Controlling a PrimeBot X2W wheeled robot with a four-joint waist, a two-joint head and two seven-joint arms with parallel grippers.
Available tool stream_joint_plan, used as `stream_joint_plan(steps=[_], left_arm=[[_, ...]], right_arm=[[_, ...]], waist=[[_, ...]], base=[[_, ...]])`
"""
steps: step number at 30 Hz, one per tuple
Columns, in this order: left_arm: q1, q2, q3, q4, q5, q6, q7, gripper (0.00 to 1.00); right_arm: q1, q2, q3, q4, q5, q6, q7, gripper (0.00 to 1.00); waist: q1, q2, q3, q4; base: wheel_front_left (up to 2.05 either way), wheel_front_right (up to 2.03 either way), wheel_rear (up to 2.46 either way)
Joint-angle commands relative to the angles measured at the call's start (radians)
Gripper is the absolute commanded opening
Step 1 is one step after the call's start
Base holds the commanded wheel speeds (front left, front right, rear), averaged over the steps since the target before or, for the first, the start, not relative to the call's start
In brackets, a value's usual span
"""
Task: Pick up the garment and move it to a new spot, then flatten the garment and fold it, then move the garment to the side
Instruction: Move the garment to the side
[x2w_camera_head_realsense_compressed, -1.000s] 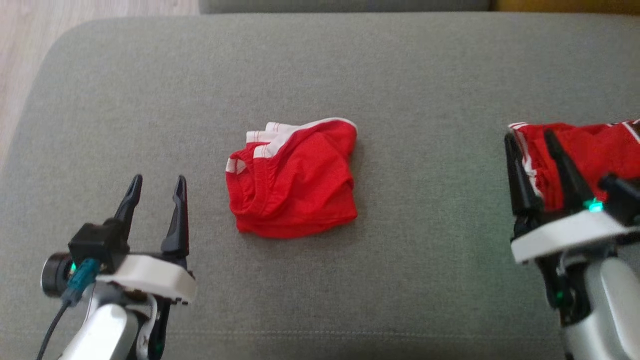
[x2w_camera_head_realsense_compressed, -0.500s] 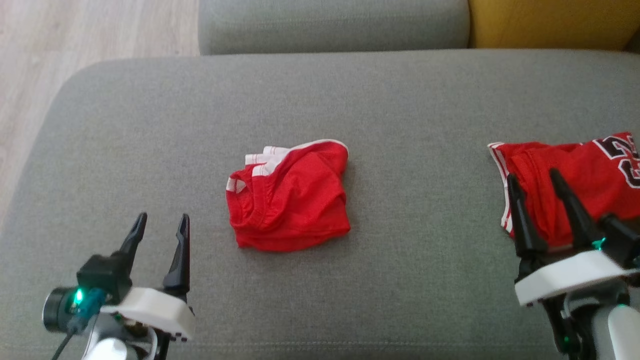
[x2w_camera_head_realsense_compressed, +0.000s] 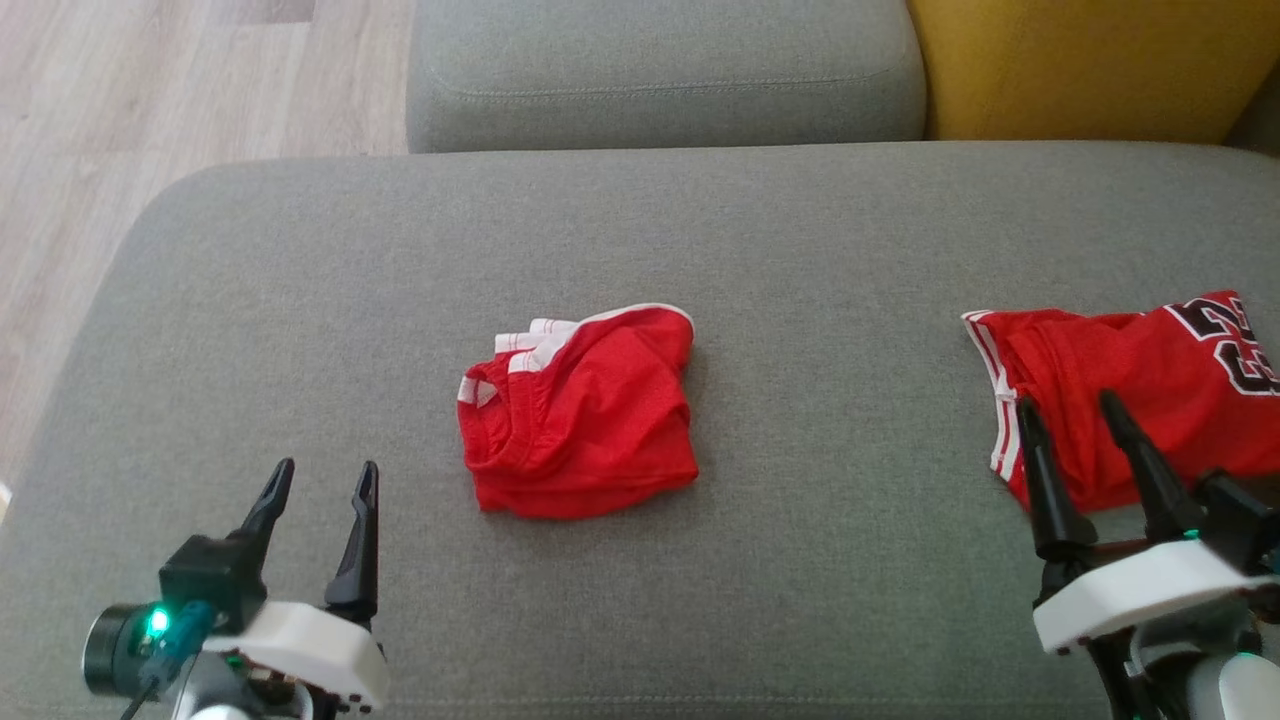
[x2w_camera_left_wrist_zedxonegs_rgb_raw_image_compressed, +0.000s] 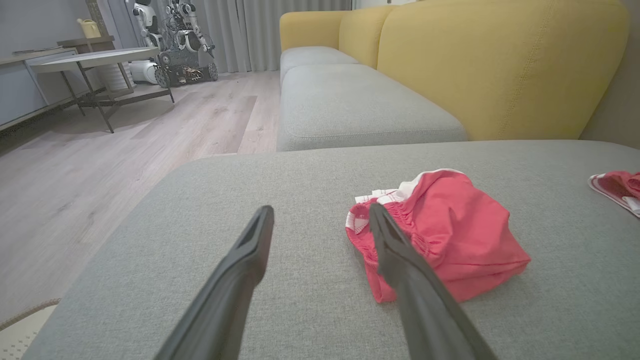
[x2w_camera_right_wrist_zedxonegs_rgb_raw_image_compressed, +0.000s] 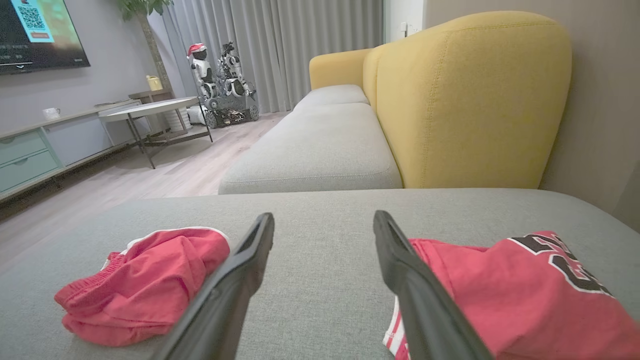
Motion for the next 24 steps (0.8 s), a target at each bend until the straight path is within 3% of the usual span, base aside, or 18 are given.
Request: stream_joint_plan(steps=[1, 24], left_arm=[[-0.034, 0.032, 0.049, -0.037, -0.005, 0.007, 0.000, 1.00], [-0.032, 0.035, 0.045, -0.037, -0.011, 0.024, 0.001, 1.00]], right_arm=[[-0.022, -0.007, 0.015, -0.039, -0.012, -0.001, -0.003, 1.00], [-0.016, -0.001, 0.010, -0.056, -0.016, -0.001, 0.007, 1.00]], waist=[[0.0000, -0.0001, -0.001, -0.001], [0.0000, -0.0001, 0.000, -0.009]], base=[[0.00, 0.00, 0.00], [0.00, 0.00, 0.00]])
